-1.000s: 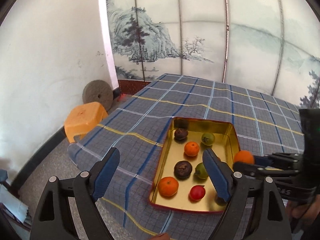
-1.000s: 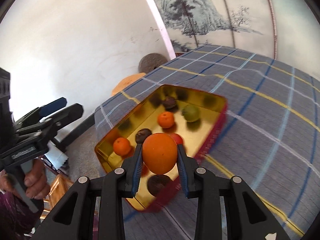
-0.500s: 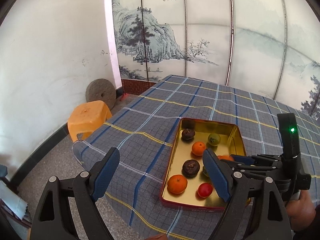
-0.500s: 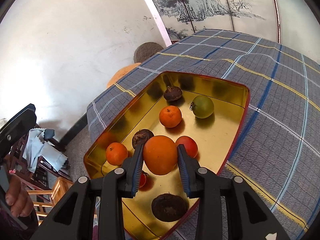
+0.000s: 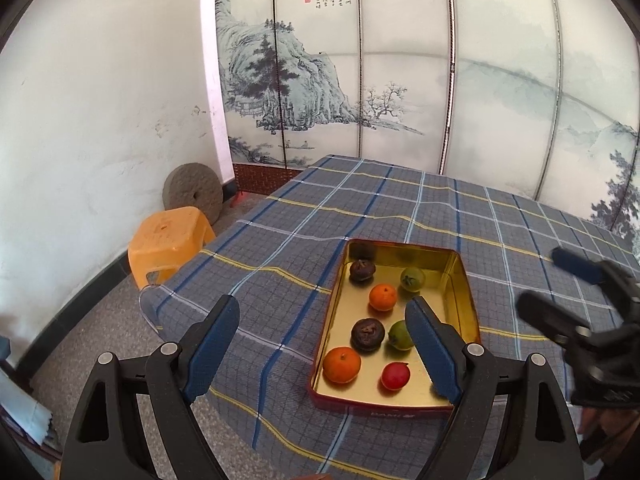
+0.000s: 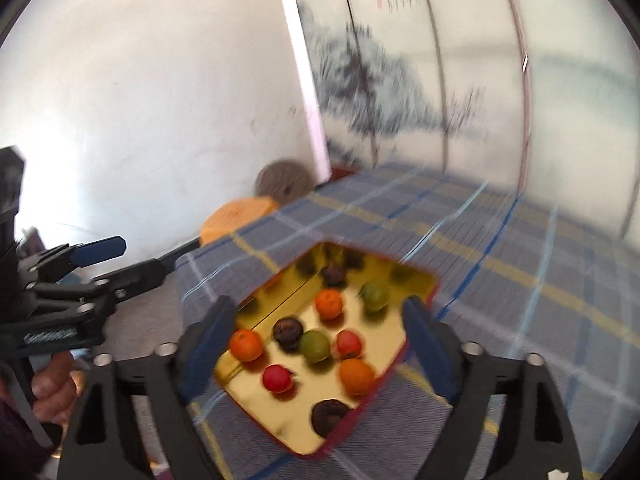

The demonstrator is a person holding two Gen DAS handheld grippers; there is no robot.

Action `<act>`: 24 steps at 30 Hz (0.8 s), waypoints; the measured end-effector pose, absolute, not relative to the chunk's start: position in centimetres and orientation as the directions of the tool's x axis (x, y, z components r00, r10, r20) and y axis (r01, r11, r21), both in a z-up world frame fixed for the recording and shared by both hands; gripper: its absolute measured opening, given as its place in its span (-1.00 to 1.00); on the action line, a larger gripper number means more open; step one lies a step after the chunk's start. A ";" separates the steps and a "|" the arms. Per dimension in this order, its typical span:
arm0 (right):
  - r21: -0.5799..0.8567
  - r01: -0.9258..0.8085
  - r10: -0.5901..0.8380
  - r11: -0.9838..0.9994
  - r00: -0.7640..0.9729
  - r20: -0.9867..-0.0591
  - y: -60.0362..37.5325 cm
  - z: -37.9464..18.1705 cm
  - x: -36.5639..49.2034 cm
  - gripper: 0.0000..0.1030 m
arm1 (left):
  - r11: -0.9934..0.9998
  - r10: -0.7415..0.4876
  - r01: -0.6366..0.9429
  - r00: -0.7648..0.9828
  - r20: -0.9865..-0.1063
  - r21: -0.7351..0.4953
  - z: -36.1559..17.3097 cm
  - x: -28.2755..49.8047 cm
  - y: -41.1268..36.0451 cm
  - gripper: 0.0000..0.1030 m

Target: Organize fruits

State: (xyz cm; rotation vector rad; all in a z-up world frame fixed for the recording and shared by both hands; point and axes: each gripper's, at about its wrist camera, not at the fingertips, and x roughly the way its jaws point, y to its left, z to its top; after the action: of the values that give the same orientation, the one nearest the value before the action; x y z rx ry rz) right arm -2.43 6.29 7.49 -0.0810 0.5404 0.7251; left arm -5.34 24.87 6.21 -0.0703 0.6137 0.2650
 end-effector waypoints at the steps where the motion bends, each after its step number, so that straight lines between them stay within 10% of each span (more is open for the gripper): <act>1: 0.092 -0.647 0.602 0.757 0.636 -0.482 6.0 8.0 -2.9 0.78 | 0.964 0.225 -0.266 0.785 -0.576 0.015 6.3 -5.4 24.8 0.65; 24: 0.026 -0.605 0.545 0.796 0.697 -0.465 0.7 7.8 -5.2 0.90 | 0.973 0.205 -0.227 0.790 -0.578 0.035 6.9 -5.1 22.0 0.80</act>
State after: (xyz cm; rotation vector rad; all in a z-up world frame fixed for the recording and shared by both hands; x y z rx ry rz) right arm -5.24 0.71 7.75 -0.1331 0.4747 0.6436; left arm -5.15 22.01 6.88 -0.0375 0.6183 0.2326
